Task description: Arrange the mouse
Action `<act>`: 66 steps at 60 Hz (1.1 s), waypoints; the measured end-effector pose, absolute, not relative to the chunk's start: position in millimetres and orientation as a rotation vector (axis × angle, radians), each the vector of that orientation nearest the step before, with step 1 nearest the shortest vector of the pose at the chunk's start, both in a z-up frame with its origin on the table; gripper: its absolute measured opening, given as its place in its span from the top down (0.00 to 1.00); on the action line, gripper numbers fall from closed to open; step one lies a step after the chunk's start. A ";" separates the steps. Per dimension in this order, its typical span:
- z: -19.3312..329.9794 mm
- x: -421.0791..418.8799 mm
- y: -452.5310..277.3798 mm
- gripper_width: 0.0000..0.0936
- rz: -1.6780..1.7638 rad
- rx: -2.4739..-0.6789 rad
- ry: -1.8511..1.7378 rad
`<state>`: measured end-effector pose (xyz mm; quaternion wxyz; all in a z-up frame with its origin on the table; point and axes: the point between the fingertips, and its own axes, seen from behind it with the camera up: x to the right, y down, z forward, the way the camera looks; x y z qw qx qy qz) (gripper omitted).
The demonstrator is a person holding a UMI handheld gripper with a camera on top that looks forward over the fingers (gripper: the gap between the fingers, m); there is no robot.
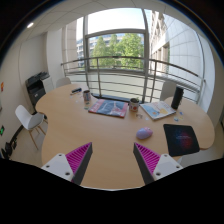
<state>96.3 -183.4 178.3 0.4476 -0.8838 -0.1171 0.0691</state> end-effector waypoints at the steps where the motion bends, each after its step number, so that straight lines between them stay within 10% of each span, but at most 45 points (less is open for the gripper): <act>1: 186.3 103.9 -178.9 0.10 0.157 -2.198 -0.285; 47: -0.9 202.2 12.1 0.10 0.046 -2.241 -0.018; 66: -8.5 199.3 86.5 0.12 0.065 -2.253 0.032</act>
